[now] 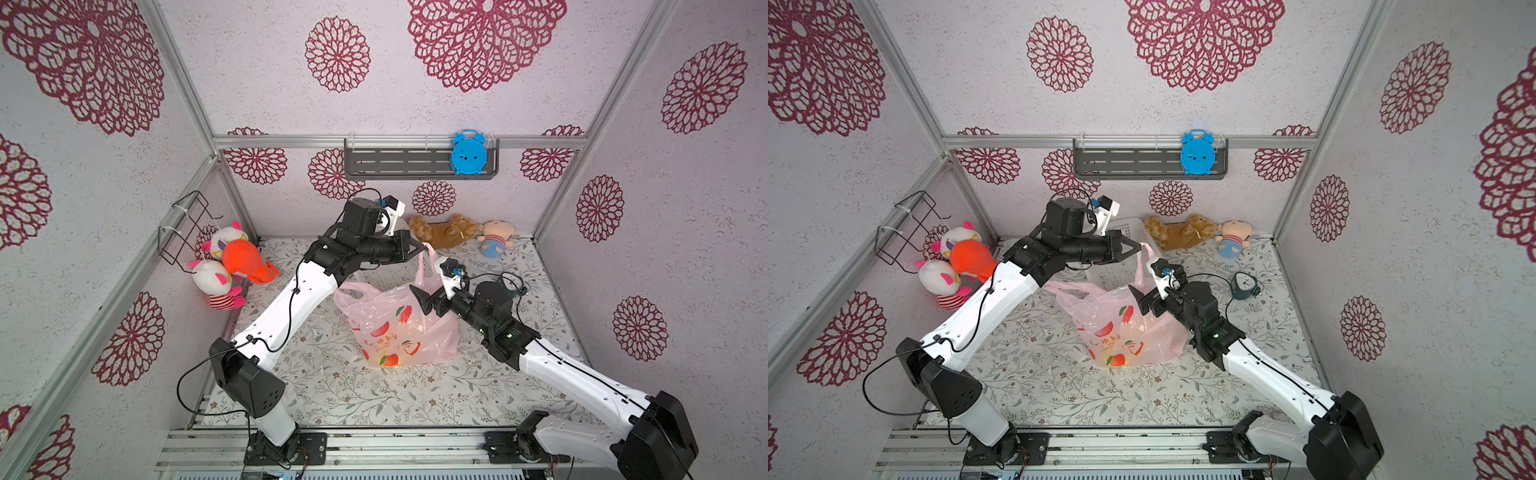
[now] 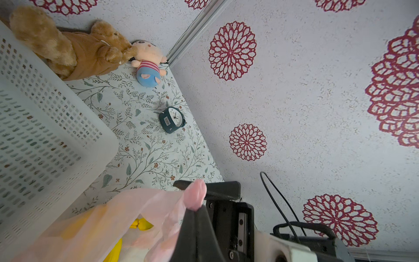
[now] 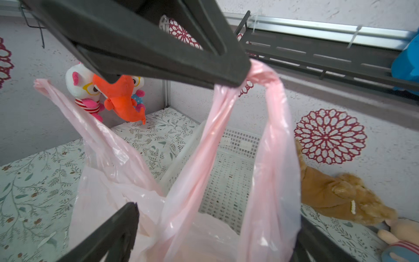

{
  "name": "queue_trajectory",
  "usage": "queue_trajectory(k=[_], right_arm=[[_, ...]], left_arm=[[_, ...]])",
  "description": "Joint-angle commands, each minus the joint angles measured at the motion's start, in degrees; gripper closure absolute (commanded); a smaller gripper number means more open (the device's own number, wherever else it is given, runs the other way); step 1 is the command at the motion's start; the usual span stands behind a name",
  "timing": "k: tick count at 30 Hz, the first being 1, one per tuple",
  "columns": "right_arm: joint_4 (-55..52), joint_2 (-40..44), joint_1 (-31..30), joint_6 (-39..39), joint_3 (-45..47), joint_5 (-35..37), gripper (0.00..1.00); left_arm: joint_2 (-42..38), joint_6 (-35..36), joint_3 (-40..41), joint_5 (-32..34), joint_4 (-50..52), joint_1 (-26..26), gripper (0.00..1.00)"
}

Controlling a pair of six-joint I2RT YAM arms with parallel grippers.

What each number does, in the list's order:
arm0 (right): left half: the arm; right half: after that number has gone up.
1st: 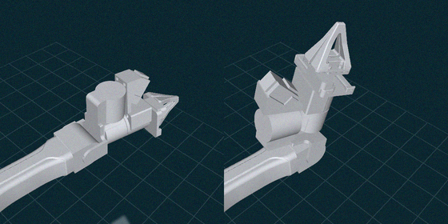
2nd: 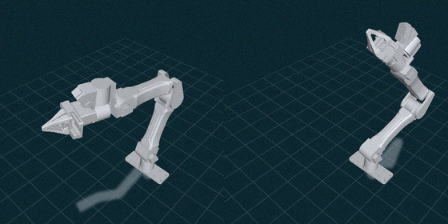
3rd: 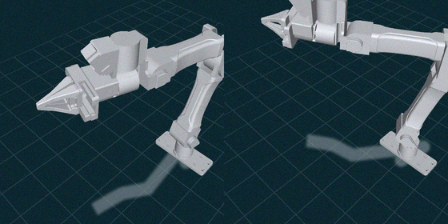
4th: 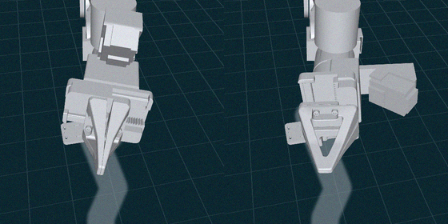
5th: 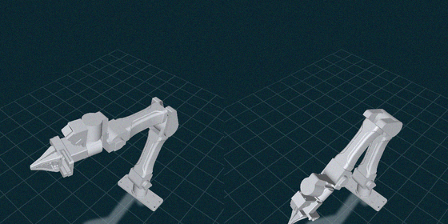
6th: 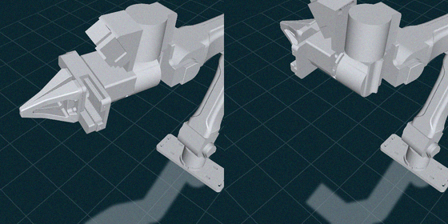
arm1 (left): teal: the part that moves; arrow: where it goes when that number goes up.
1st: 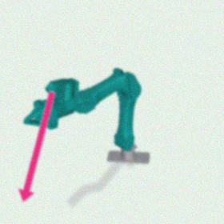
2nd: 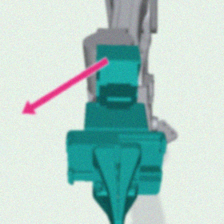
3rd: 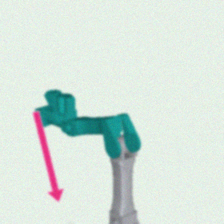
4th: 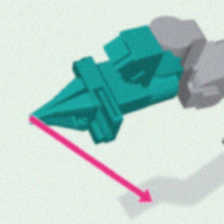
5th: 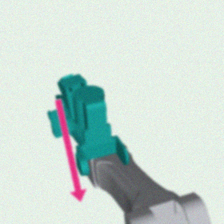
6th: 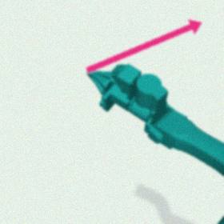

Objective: Place the banana into a plastic bag & tie a knot
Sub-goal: Adjust the plastic bag at the center of the board.

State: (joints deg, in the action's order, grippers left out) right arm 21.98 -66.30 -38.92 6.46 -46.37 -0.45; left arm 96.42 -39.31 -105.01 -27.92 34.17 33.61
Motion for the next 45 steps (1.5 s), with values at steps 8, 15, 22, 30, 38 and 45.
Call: queue_trajectory(k=[8,15,22,30,38,45], right_arm=[[-0.55,-3.31,-0.61,2.78,-3.88,-2.72,0.37],[-3.34,-4.74,-1.17,2.69,-6.5,-4.16,0.88],[-3.18,-4.32,1.43,-0.23,-5.85,-7.27,1.0],[-1.76,-1.19,7.25,-6.08,-2.28,-13.14,1.0],[0.61,0.28,13.82,-11.29,1.54,-22.91,1.0],[7.06,-0.32,23.16,-17.79,5.93,-35.75,1.0]], left_arm=[[-1.24,-0.22,-2.95,0.85,-1.28,1.02,1.0],[-0.36,-0.78,-3.36,1.15,-3.23,1.07,1.0],[-7.65,5.05,2.05,9.04,-0.23,-0.26,0.32],[-30.24,11.44,22.91,37.61,1.88,-6.22,0.03],[-45.24,7.85,52.68,38.4,-20.74,-13.17,0.03],[-46.25,6.93,70.14,28.58,-44.98,-16.41,0.03]])
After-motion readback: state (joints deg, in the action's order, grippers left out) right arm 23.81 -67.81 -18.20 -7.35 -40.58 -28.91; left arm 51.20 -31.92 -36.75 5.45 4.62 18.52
